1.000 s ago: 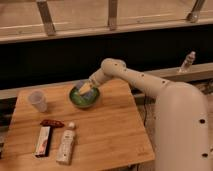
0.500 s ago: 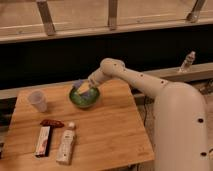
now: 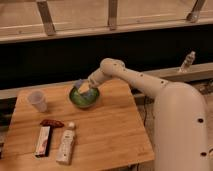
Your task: Place the white sponge in the ceramic bowl
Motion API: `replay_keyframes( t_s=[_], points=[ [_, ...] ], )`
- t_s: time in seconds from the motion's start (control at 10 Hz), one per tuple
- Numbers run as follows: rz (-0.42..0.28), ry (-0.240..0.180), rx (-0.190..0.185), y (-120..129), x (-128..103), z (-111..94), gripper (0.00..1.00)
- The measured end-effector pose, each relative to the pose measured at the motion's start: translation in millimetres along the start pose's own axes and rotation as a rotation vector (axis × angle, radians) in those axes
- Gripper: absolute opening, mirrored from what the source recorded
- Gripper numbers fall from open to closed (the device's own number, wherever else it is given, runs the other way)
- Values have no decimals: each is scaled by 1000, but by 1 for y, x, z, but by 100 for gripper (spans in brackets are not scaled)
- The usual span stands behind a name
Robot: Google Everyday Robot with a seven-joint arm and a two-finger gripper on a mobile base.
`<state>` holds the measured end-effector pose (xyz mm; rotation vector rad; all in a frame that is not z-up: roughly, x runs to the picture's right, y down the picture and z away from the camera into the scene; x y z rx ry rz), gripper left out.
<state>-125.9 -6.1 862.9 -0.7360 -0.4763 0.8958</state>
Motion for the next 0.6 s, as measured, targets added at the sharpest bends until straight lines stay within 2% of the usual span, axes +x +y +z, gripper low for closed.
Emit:
replay_keyframes(
  t_s=[0.2,0.6],
  points=[
    [0,0,0,0,0,0,80],
    [1,0,0,0,0,0,80]
  ],
)
